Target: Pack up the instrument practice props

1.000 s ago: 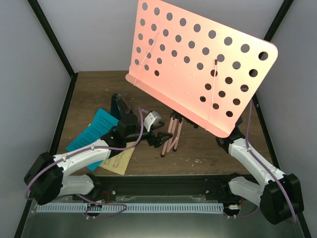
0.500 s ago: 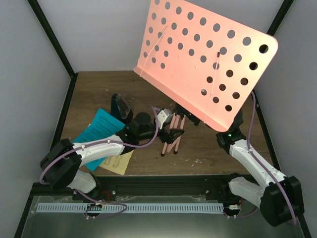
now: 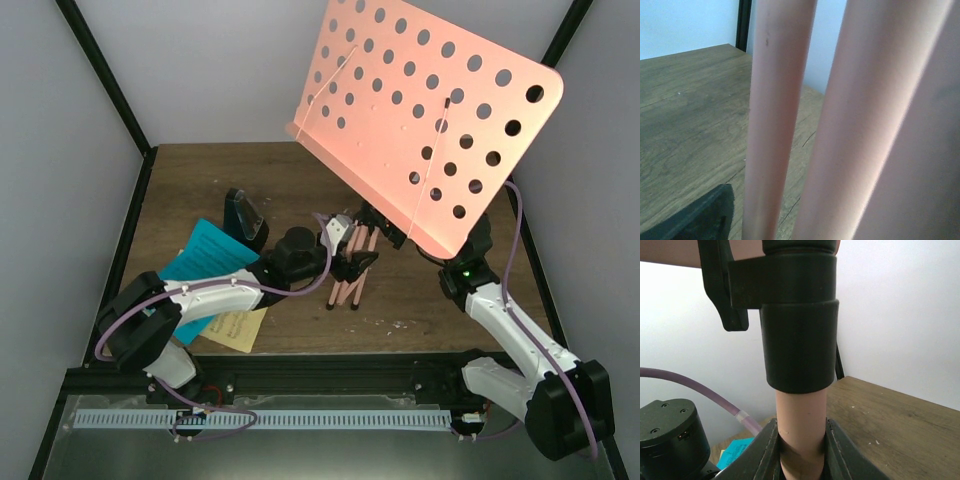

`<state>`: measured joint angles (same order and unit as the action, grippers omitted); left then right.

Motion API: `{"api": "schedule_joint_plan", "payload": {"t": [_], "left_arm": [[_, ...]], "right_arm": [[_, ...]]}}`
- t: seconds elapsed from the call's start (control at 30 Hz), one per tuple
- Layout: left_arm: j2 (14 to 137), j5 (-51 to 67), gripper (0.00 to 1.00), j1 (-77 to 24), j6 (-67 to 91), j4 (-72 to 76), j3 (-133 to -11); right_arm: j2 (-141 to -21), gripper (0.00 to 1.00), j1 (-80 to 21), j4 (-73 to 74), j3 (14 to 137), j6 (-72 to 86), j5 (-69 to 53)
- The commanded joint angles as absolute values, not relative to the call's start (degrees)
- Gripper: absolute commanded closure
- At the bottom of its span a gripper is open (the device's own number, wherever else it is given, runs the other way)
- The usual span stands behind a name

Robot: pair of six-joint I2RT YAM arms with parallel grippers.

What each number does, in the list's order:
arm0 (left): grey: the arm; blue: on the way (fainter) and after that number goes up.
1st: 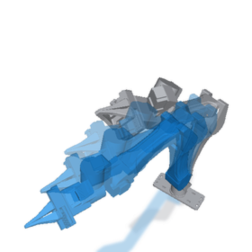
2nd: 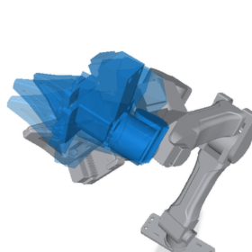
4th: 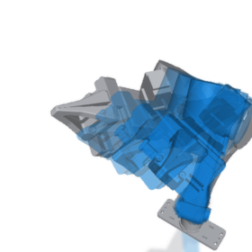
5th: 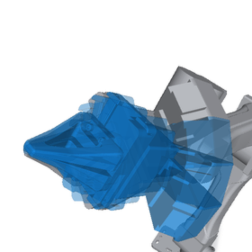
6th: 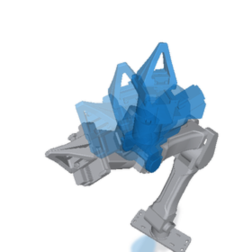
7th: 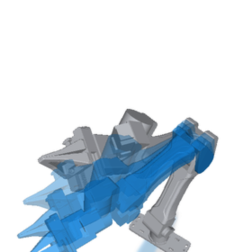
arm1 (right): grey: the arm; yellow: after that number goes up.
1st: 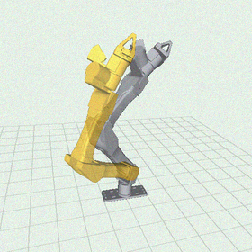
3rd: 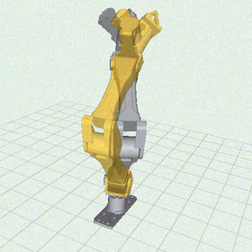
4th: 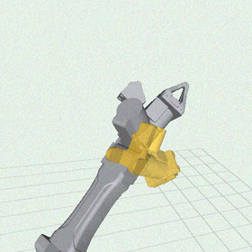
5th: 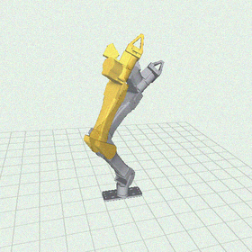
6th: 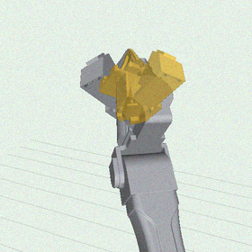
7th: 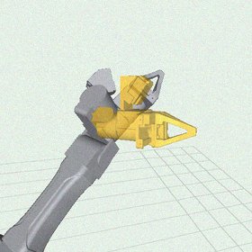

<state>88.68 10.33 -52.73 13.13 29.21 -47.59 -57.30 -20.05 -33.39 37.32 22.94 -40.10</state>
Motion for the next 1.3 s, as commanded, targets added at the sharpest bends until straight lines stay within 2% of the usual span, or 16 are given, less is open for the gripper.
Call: {"api": "schedule_joint_plan", "payload": {"t": [0.0, 0.4, 0.5, 0.67, 0.77, 1.1, 1.27], "left_arm": [[90.9, 8.2, 0.31, -54.1, 12.5, 26.8, -50.2], [82.7, 4.2, 0.7, -54.3, 8.7, 20.7, -49.2], [79.1, 5.2, 0.81, -54.2, 7.9, 15.5, -49.2], [75.0, 9.6, 0.9, -54.1, 7.5, 4.7, -49.4], [75.1, 12.6, 1.0, -54.1, 8.5, -1.5, -50.4], [79.8, 12.9, 1.0, -53.3, 10.9, -3.5, -51.0], [84.2, 14.3, 1.0, -50.1, 11.7, -4.5, -54.0]], "right_arm": [[-54.3, 0.99, -22.5, -37.7, 38.7, 24.3, -46.3], [-51.9, 0.99, -22.5, -36.6, 40.3, 31.7, -33.7], [-52.3, 0.99, -22.5, -33.4, 40.4, 36.0, -27.5], [-54.5, 0.99, -22.6, -30.5, 37.2, 40.5, -19.0], [-55.7, 0.99, -22.5, -31.7, 33.1, 43.2, -14.7], [-63.9, 0.99, -22.5, -41.2, 22.9, 44.8, -8.4], [-67.5, 0.93, -22.5, -43.9, 20.1, 42.8, -6.3]]}}
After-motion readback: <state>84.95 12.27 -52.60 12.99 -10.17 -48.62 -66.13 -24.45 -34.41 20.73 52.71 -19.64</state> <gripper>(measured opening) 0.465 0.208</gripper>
